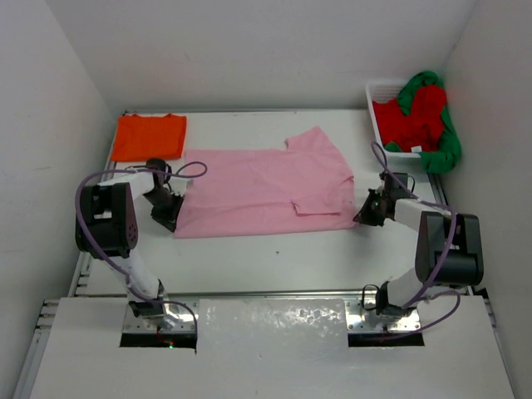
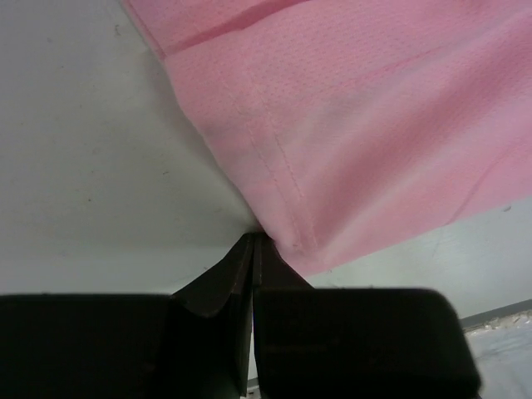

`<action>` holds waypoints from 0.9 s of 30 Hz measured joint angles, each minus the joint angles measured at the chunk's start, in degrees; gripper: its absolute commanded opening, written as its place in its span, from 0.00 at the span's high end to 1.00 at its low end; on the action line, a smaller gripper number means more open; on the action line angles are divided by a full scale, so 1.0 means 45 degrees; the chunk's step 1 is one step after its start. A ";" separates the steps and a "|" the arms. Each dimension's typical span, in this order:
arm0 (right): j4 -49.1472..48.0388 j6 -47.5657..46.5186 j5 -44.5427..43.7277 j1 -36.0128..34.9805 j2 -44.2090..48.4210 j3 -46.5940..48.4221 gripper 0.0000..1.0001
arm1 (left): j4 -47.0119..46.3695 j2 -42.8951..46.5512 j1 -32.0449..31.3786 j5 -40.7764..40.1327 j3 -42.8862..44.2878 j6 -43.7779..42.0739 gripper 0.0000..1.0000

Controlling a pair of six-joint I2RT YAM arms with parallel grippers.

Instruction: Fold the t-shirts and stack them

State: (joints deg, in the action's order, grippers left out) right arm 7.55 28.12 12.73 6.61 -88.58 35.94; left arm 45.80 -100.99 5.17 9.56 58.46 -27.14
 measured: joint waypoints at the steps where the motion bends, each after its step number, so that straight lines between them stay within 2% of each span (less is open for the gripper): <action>1: 0.0005 0.0039 0.0053 0.0000 0.0049 -0.0063 1.00 | 0.0000 0.0000 0.0000 0.0107 -0.0005 -0.0024 1.00; 6: 0.0913 0.0112 -0.0311 -0.0010 0.1394 -0.0952 1.00 | -0.0233 0.0437 0.0005 0.0112 -0.0476 -0.0262 1.00; 11: 0.3084 0.0398 -0.1273 -0.0024 0.4702 -0.2599 0.99 | 0.0233 0.1520 0.0015 -0.0743 -0.1812 -0.0729 1.00; 13: 0.3594 0.0505 -0.1491 -0.0024 0.5780 -0.3065 0.91 | 0.0636 0.1787 0.0015 -0.0967 -0.2181 -0.0942 0.92; 16: 0.4430 0.0685 -0.1651 -0.0024 0.6625 -0.3526 0.88 | 0.1141 0.1851 0.0015 -0.1025 -0.2443 -0.1112 0.91; 19: 0.5013 0.0724 -0.1744 -0.0024 0.6727 -0.3687 0.87 | 0.1399 0.1851 0.0015 -0.1015 -0.2516 -0.1224 0.86; 21: 0.5022 0.0709 -0.1749 -0.0024 0.6708 -0.3687 0.88 | 0.1622 0.1851 0.0029 -0.0928 -0.2297 -0.1277 0.77; 23: 0.5022 0.0704 -0.1744 -0.0024 0.6552 -0.3619 0.88 | 0.2210 0.1885 0.0078 -0.0539 -0.1574 -0.1384 0.60; 24: 0.5017 0.0699 -0.1739 -0.0024 0.6479 -0.3589 0.88 | 0.2414 0.1948 0.0097 -0.0219 -0.1103 -0.1428 0.48; 27: 0.5027 0.0646 -0.1739 -0.0024 0.6324 -0.3517 0.89 | 0.2424 0.2307 0.0102 0.0899 0.0486 -0.1399 0.39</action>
State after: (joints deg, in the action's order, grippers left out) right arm 30.17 31.03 4.91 6.50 -60.12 20.12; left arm 56.71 -90.61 5.63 13.61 60.64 -33.43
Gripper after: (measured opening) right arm 0.118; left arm 0.557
